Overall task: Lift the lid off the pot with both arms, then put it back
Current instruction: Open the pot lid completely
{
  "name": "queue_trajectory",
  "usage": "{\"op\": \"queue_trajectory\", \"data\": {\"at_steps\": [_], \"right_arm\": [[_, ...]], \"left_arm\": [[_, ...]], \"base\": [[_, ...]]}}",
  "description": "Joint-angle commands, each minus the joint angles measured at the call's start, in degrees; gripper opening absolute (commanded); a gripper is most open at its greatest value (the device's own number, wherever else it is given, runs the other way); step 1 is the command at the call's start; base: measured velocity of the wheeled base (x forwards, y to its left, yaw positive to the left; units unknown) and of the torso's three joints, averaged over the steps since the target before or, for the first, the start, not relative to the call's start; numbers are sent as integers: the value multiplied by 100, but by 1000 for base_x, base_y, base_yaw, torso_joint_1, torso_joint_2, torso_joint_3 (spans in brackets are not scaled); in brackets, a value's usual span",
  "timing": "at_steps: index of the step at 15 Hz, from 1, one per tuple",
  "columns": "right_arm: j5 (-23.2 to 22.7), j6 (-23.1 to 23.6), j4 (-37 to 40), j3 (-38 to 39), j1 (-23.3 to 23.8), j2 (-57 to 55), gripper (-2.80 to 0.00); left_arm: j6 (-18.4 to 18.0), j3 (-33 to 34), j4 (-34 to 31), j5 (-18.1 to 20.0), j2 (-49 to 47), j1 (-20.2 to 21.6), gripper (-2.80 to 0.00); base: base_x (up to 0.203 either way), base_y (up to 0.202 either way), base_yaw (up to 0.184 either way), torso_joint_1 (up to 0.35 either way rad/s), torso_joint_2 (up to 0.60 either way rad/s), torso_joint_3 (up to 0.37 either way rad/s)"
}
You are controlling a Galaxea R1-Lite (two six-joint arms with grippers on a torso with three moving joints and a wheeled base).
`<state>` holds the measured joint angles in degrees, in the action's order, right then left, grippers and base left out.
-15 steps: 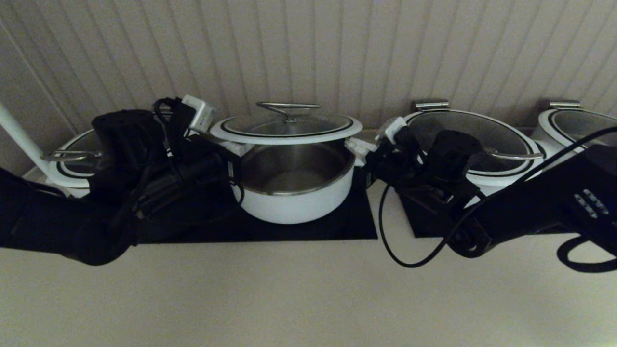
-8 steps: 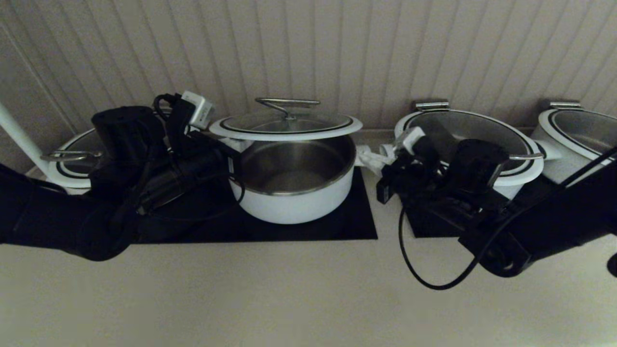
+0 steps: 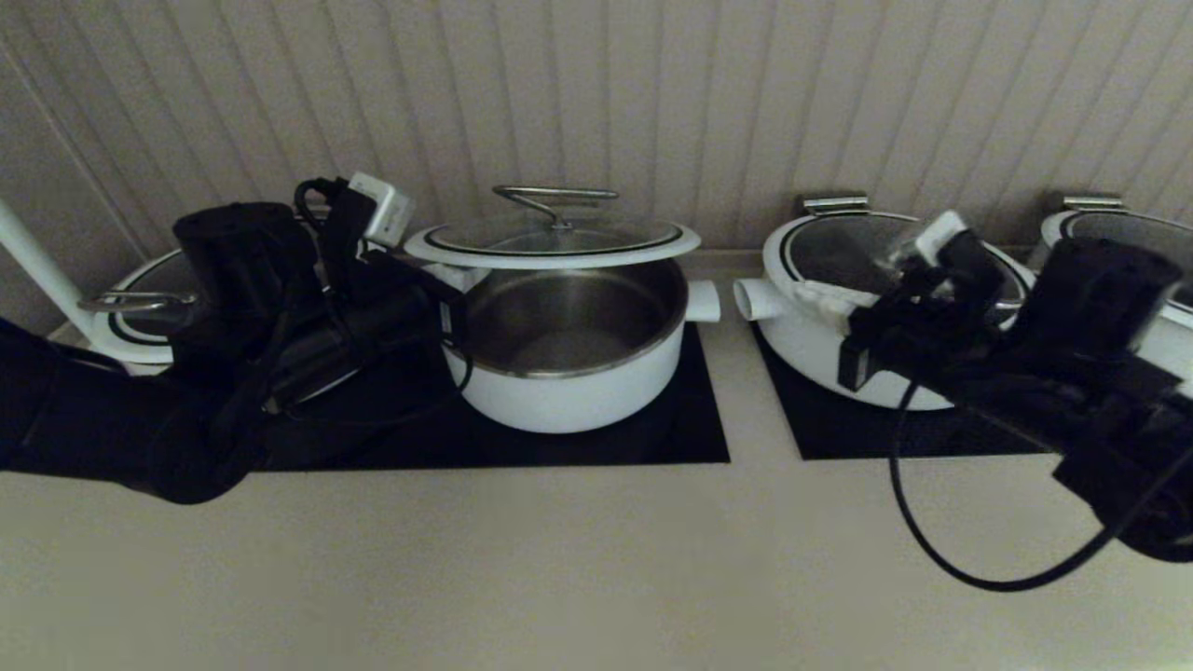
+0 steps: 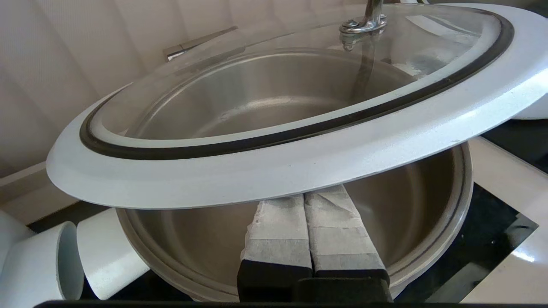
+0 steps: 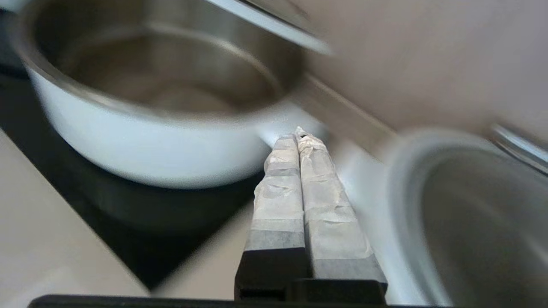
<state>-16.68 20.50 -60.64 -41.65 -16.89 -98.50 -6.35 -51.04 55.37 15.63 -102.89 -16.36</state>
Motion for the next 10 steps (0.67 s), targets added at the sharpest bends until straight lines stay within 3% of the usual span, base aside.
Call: {"op": "queue_trajectory", "data": {"at_steps": [1,4,6,10], "right_arm": [[-21,6,554,431,705,1087,-280],[-40,-1,920,1653,1728,1925,-280],[-44,-11,970,2572,2169,2486,-280],[-39,-23,1069,4011,2410,3803,-280]], "left_arm": [[-6,-2,44,14,75,1,-280],[-6,15,44,10,120,1,-280],[-6,33,44,10,146,1,-280],[-6,42,27,10,225,1,-280]], "base": [[0,0,0,0,0,0],[0,0,0,0,0,0],[0,0,0,0,0,0],[0,0,0,0,0,0]]}}
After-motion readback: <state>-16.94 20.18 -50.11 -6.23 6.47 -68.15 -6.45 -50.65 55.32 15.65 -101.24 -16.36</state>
